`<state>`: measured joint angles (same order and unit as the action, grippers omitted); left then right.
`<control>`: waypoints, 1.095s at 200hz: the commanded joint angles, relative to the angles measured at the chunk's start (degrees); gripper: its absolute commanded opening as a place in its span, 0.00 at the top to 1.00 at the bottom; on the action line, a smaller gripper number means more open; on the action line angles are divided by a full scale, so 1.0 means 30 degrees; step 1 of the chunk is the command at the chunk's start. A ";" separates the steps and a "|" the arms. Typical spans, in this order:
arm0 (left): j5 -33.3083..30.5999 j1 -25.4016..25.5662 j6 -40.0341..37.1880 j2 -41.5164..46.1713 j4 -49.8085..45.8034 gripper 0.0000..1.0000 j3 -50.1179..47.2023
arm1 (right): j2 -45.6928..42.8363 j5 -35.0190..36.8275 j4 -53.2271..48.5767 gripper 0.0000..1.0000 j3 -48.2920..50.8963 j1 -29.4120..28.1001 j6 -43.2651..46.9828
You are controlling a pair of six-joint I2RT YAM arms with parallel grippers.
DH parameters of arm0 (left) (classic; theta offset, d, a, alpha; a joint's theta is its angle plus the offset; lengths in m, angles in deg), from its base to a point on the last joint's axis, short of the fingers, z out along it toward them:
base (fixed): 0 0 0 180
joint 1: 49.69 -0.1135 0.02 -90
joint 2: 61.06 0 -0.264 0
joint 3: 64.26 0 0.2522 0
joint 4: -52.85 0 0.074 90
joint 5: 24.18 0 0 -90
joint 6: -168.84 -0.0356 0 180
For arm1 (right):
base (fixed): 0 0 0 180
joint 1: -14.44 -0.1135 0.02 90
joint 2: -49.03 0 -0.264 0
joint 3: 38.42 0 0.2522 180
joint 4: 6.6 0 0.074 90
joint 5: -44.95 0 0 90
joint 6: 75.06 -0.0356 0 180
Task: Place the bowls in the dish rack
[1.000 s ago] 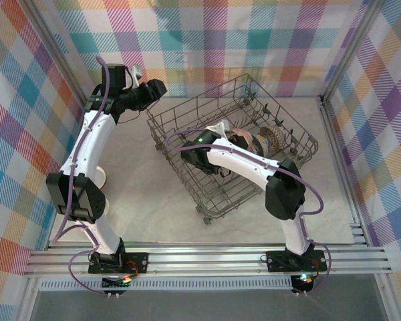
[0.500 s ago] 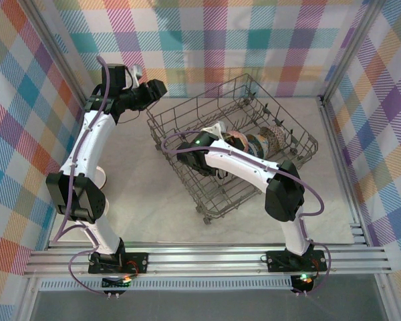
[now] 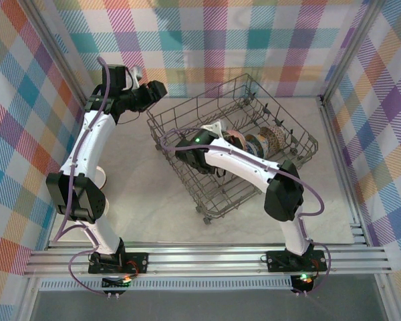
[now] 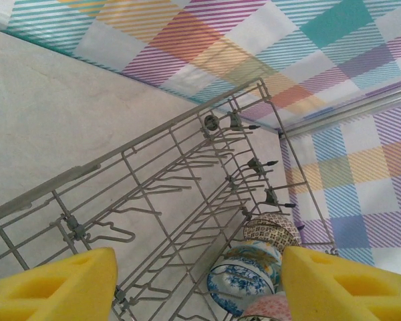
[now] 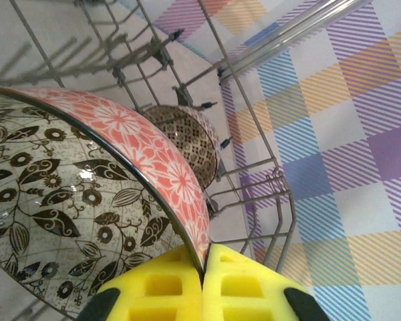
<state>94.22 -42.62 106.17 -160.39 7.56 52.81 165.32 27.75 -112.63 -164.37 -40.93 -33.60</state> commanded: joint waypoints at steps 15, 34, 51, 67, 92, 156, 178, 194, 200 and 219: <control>-0.0952 -0.0153 -0.1467 0.1743 -0.0911 0.33 0.0474 | -0.0589 0.1144 -0.3246 1.00 -0.3805 0.0988 0.1639; -0.2179 -0.0148 -0.2547 0.2846 -0.1600 0.32 0.0293 | -0.0933 0.0717 -0.1385 1.00 -0.4340 0.1755 0.4302; -0.3271 -0.0159 -0.3340 0.3928 -0.2381 0.31 -0.0280 | -0.2011 -0.0231 0.2732 1.00 -0.3015 0.2464 0.7866; -0.3994 -0.0148 -0.3932 0.4903 -0.3233 0.33 -0.1129 | -0.3898 -0.2234 0.8291 1.00 -0.0323 0.3374 1.1495; -0.5234 -0.0160 -0.4443 0.6005 -0.5483 0.38 -0.2652 | -0.5038 -0.4696 1.2014 1.00 0.1034 0.4805 1.4213; -0.4674 -0.0130 -0.2925 0.8193 -0.8515 0.64 -0.8997 | -0.4460 -0.7439 1.4042 1.00 -0.0430 0.6952 1.7487; -0.4597 0.0084 -0.2415 0.8735 -0.9002 0.68 -1.0818 | -0.4296 -0.7875 1.4289 1.00 -0.0457 0.7308 1.7899; -0.4243 0.0632 -0.1735 0.8937 -0.8545 0.69 -1.2288 | -0.4367 -0.8132 1.4632 1.00 -0.0396 0.7540 1.8459; -0.4134 0.0919 -0.1377 0.8925 -0.8172 0.70 -1.2788 | -0.4390 -0.8311 1.4668 1.00 -0.0456 0.7613 1.8548; -0.4191 0.2457 -0.0473 0.8584 -0.6638 0.70 -1.4039 | -0.4449 -0.8786 1.4535 1.00 -0.0734 0.7917 1.8608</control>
<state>80.19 -39.97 100.12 -134.49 -16.20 14.45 152.43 3.16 -72.46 -163.36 -18.22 20.00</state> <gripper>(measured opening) 0.301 0.046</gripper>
